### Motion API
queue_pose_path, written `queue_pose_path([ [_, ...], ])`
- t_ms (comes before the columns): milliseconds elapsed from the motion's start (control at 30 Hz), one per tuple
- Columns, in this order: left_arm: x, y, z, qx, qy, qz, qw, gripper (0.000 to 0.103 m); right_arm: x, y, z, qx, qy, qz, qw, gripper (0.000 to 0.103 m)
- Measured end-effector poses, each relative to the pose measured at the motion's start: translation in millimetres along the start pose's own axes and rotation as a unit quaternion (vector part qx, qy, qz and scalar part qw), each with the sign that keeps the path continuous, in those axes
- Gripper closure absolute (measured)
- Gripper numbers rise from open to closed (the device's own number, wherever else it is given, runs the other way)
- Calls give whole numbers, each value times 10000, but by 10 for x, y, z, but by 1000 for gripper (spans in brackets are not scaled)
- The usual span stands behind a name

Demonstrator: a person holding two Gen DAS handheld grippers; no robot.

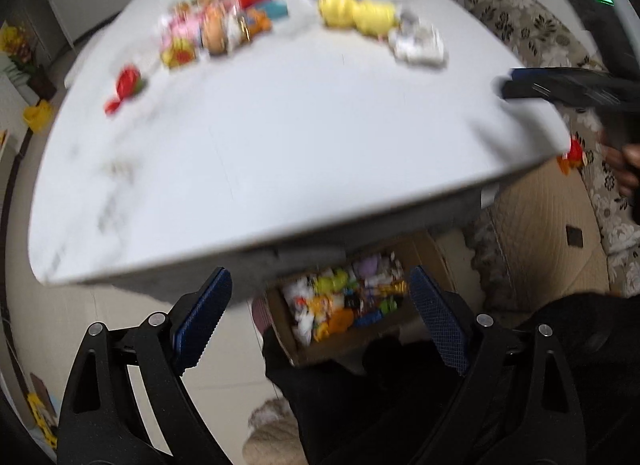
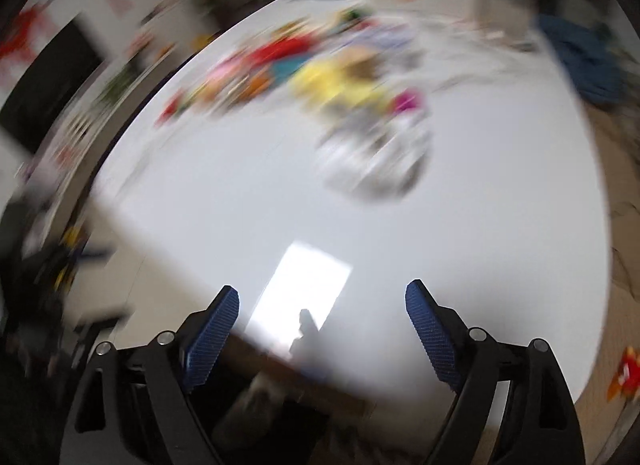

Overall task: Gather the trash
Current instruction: 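Swing both grippers to the cardboard box and release the figure and doll, then grasp the white tissue with the right gripper while the left grasps the yellow dinosaur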

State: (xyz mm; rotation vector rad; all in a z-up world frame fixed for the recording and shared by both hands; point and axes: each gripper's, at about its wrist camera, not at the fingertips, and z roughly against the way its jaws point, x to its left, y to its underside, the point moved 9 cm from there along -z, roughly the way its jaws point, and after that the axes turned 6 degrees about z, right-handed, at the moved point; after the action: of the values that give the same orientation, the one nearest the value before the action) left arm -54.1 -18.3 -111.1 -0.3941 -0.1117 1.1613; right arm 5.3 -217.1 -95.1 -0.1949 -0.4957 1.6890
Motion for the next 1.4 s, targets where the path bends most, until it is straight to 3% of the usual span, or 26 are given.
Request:
queue_pose_path([
  [133,52,-313,39,-277,-101,87,9995,13,-323,-412,-373,-31,391,-468,9981,19],
  [267,81,-576,19,-449,-6,306,9985,13,-272,-496,-709,215,539,-327,9978,20],
  [333,65,-697,-24,-504,6,355,9981,13,-227,-464,-757,183,696,-58,9974,38],
  [367,49,-797,-74,-520,15,383,9979,13,-214,-450,-753,173,719,57,9972,63],
  [400,20,-876,-100,-525,32,403,9978,13,-187,-407,-732,248,484,-3,9985,94],
  [600,-218,-1475,-338,-506,605,955,9923,13,-484,-30,-360,233,39,-923,9954,94],
  [700,-373,-1809,-496,-410,866,1527,9836,13,-714,272,-108,231,153,-1225,9921,94],
  [833,-477,-2170,-744,-154,998,2528,9622,13,-883,497,79,240,296,-1300,9908,94],
  [933,-472,-2312,-1005,97,590,3117,9483,13,-986,579,161,187,269,-1409,9895,94],
  [1033,-445,-2276,-1257,386,502,3523,9337,17,-1040,587,212,129,236,-1433,9893,94],
  [1067,-442,-2316,-1264,207,382,3506,9355,28,-1045,588,221,116,209,-1432,9894,94],
  [1100,-494,-2397,-1266,43,331,3252,9451,48,-1045,562,227,78,196,-1420,9896,94],
  [1133,-545,-2428,-1294,56,431,3107,9495,53,-1053,558,245,45,174,-1406,9899,94],
  [1267,-560,-2416,-1206,-117,442,2617,9641,65,-998,482,273,-62,59,-1311,9913,94],
  [1400,-557,-2215,-832,-419,468,1899,9798,66,-871,400,291,-157,-164,-1217,9923,94],
])
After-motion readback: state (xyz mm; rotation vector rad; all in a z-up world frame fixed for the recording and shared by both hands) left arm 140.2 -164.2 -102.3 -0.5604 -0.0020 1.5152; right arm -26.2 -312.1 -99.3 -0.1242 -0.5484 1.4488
